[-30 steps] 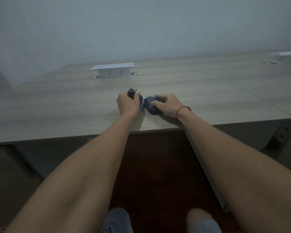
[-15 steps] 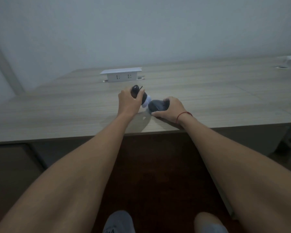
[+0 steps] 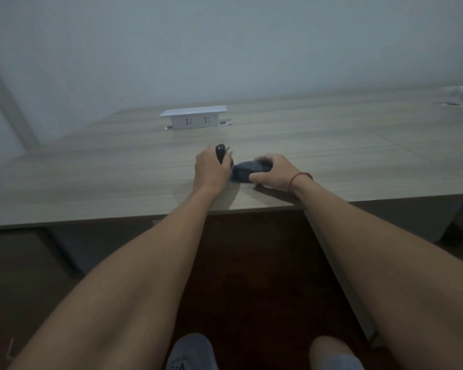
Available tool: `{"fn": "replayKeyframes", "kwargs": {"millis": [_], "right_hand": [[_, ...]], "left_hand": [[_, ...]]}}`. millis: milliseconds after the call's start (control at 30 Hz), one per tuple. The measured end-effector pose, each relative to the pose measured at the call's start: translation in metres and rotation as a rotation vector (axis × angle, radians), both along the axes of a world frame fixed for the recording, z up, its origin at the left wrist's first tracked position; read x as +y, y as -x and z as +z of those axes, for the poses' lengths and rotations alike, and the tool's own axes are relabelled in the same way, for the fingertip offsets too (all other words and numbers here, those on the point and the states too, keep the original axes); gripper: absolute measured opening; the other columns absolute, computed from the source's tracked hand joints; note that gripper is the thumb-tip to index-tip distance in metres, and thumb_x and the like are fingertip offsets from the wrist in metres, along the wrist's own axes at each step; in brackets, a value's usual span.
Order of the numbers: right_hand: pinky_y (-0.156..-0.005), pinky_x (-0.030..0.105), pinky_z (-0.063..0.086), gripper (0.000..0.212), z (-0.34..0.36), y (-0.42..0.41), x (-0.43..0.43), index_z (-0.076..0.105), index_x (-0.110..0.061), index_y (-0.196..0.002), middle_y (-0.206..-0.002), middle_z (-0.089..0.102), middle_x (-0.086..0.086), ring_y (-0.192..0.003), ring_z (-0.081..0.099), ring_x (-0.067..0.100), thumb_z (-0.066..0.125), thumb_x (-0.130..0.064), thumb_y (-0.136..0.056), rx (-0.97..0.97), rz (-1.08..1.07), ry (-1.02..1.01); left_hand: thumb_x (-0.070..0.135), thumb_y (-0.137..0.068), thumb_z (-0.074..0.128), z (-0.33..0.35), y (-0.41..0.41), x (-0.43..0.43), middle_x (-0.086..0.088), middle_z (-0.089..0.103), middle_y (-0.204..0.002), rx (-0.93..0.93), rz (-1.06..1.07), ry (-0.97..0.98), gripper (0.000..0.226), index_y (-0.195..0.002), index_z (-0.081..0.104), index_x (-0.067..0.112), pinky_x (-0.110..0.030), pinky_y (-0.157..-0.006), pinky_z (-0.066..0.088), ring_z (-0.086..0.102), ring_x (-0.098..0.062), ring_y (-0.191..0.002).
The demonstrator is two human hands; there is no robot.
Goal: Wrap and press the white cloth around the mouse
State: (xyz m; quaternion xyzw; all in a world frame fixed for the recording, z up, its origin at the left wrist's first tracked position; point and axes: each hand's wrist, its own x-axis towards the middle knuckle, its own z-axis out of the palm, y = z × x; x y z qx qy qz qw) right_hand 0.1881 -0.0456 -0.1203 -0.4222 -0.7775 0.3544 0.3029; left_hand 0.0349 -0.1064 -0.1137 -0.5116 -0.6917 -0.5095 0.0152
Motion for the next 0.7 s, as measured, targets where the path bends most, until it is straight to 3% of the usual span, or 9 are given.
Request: {"fn": "replayKeyframes", "kwargs": {"millis": [67,133,200,300,367,467,567,633,700], "right_hand": [[-0.081,0.024,0.04,0.063,0.0,0.0,0.0,0.047,-0.012,-0.13,-0.122,0.054,0.006,-0.101,0.052,0.016,0.072,-0.023,-0.073,-0.006,0.007,-0.001],[-0.081,0.025,0.041,0.062,0.001,0.0,0.0,0.047,-0.012,-0.13,-0.122,0.054,0.007,-0.101,0.053,0.018,0.071,-0.022,-0.073,-0.009,0.003,-0.006],[-0.078,0.023,0.042,0.061,0.002,-0.001,-0.001,0.047,-0.012,-0.13,-0.122,0.054,0.008,-0.1,0.053,0.019,0.071,-0.02,-0.074,-0.004,0.003,-0.004],[-0.068,0.017,0.043,0.06,0.001,-0.001,-0.001,0.046,-0.013,-0.129,-0.121,0.053,0.008,-0.099,0.054,0.019,0.07,-0.018,-0.075,0.003,0.01,0.012],[-0.071,0.02,0.045,0.058,0.001,0.0,0.001,0.048,-0.014,-0.128,-0.12,0.054,0.009,-0.099,0.055,0.02,0.07,-0.017,-0.074,0.012,0.007,0.012],[-0.08,0.027,0.046,0.054,0.003,0.002,0.002,0.05,-0.016,-0.126,-0.121,0.054,0.01,-0.1,0.055,0.021,0.068,-0.015,-0.075,0.021,0.018,0.007],[-0.073,0.019,0.045,0.052,0.003,0.002,0.004,0.051,-0.019,-0.126,-0.121,0.053,0.007,-0.098,0.054,0.017,0.065,-0.012,-0.076,0.017,0.044,0.013],[-0.067,0.013,0.044,0.055,0.002,0.001,0.007,0.05,-0.021,-0.127,-0.122,0.053,0.007,-0.097,0.054,0.015,0.065,-0.011,-0.076,0.033,0.037,-0.005],[-0.077,0.018,0.045,0.06,0.001,-0.002,0.01,0.047,-0.02,-0.13,-0.127,0.052,0.01,-0.102,0.053,0.018,0.066,-0.009,-0.074,0.058,-0.001,-0.035]], "left_hand": [[0.029,-0.093,0.057,0.006,-0.007,-0.001,-0.001,0.058,-0.078,-0.044,0.001,-0.129,0.023,-0.084,0.059,0.007,-0.013,-0.069,0.049,0.055,-0.012,-0.07],[0.027,-0.093,0.058,0.009,-0.016,-0.002,0.007,0.051,-0.069,-0.024,-0.025,-0.183,0.02,-0.079,0.055,0.013,-0.004,-0.057,0.04,0.047,0.0,-0.062],[0.027,-0.093,0.058,0.005,-0.016,-0.004,0.002,0.053,-0.074,0.011,-0.043,-0.137,0.02,-0.081,0.056,0.012,-0.007,-0.057,0.038,0.048,-0.004,-0.063],[0.027,-0.094,0.056,-0.007,-0.003,-0.003,-0.005,0.057,-0.083,0.07,-0.018,-0.008,0.022,-0.089,0.06,0.006,-0.027,-0.067,0.042,0.052,-0.017,-0.074],[0.027,-0.094,0.057,-0.009,0.003,-0.005,-0.002,0.054,-0.079,0.073,-0.004,-0.032,0.021,-0.086,0.06,0.008,-0.023,-0.065,0.038,0.05,-0.016,-0.071],[0.026,-0.093,0.058,-0.003,0.0,-0.003,0.001,0.052,-0.072,-0.018,0.013,-0.175,0.023,-0.077,0.056,0.01,-0.007,-0.057,0.034,0.045,-0.011,-0.063],[0.029,-0.092,0.059,-0.002,-0.001,0.003,-0.002,0.054,-0.077,-0.055,0.007,-0.146,0.024,-0.082,0.059,0.007,-0.012,-0.054,0.031,0.046,-0.009,-0.064],[0.029,-0.092,0.059,-0.006,0.0,0.006,0.0,0.054,-0.078,-0.055,-0.009,-0.094,0.022,-0.081,0.058,0.01,-0.008,-0.051,0.031,0.044,-0.001,-0.062],[0.029,-0.092,0.059,-0.008,0.0,0.006,0.0,0.053,-0.077,-0.051,-0.017,-0.088,0.022,-0.079,0.055,0.011,-0.009,-0.051,0.031,0.043,-0.001,-0.061]]}}
